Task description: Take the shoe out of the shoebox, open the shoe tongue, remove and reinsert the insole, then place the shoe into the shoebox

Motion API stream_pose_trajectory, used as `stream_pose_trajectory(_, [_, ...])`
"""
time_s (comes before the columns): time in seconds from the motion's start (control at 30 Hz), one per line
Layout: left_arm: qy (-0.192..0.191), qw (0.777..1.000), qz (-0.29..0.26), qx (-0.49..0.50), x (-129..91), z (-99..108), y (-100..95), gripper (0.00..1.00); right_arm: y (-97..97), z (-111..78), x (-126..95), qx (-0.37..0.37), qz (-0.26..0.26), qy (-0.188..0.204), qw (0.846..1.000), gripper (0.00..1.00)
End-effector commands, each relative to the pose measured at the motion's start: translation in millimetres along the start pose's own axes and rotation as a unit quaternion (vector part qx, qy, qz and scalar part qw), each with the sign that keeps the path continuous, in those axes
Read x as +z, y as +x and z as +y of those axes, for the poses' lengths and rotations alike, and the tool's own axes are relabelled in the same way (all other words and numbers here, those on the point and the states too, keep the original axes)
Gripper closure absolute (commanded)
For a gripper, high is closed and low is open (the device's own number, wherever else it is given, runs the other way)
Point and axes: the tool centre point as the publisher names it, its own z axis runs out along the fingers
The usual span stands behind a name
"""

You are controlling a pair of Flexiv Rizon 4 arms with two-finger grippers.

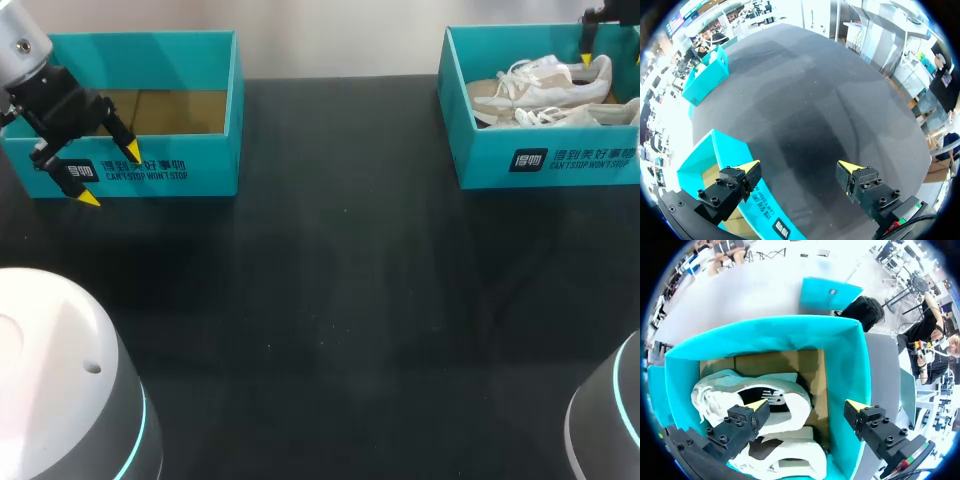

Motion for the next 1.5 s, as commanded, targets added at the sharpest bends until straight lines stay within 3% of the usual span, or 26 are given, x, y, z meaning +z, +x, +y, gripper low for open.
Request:
stream_pose_trajectory(0.03, [-0.001, 1.000, 0.000, 0.000, 0, 0, 0.6, 0.00, 6.2, -10.5, -22, -0.003, 0.001, -0.008, 1.000, 0.00])
stream_pose_trajectory(0.73, [-0.001, 1.000, 0.000, 0.000, 0, 0, 0.6, 0.00, 30.2, -51.5, -105, 0.008, 0.040, -0.020, 0.999, 0.00])
stream_pose_trajectory(1.5, [-0.001, 1.000, 0.000, 0.000, 0, 0, 0.6, 0.00, 79.4, -130.2, -138, 0.009, 0.037, -0.012, 0.999, 0.00])
